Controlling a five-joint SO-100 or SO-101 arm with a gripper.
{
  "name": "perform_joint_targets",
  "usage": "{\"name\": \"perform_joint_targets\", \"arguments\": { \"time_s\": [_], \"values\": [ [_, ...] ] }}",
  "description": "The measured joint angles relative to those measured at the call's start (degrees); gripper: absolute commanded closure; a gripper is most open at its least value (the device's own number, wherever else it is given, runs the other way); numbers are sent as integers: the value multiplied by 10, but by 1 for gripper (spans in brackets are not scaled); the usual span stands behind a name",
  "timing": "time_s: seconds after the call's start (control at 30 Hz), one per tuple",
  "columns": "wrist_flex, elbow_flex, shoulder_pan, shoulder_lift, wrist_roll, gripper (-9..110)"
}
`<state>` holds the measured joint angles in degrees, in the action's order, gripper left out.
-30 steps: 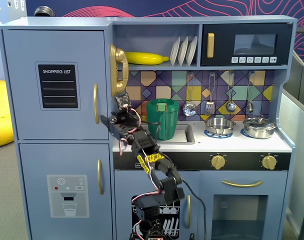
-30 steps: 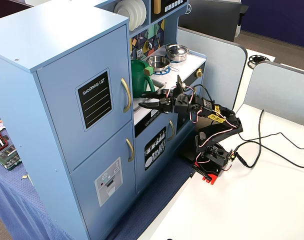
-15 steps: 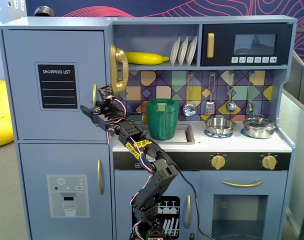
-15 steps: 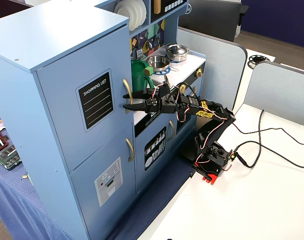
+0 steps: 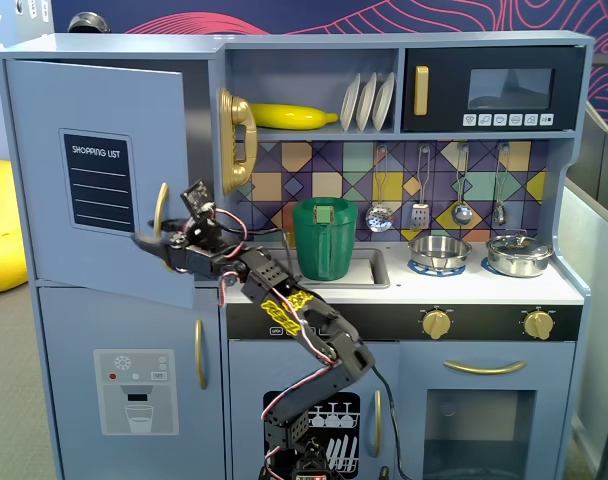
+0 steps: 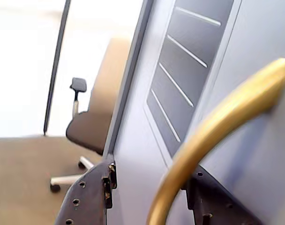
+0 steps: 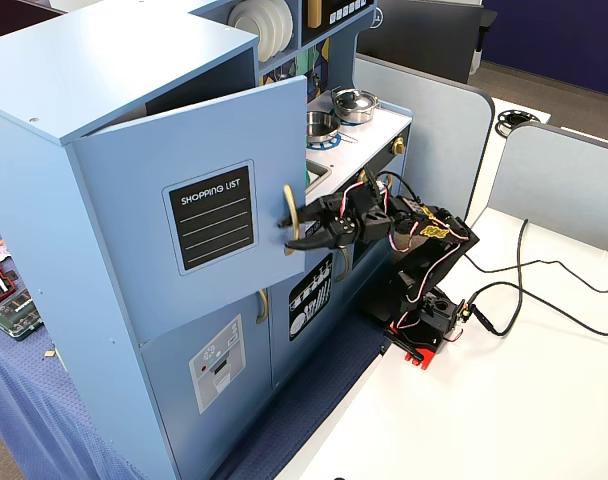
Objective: Open the left cabinet door
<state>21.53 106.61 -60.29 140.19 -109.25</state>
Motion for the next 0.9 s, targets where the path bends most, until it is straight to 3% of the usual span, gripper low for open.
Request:
{"name": "perform_joint_targets", "arguments": {
  "time_s": [0.23,0.47,0.6,0.9],
  "values": [
    [71,37,-23,116,-14,96],
    [114,49,129,177,47,100],
    [77,49,222,145,79,101],
    [-26,50,185,59,57,101]
  ]
}}
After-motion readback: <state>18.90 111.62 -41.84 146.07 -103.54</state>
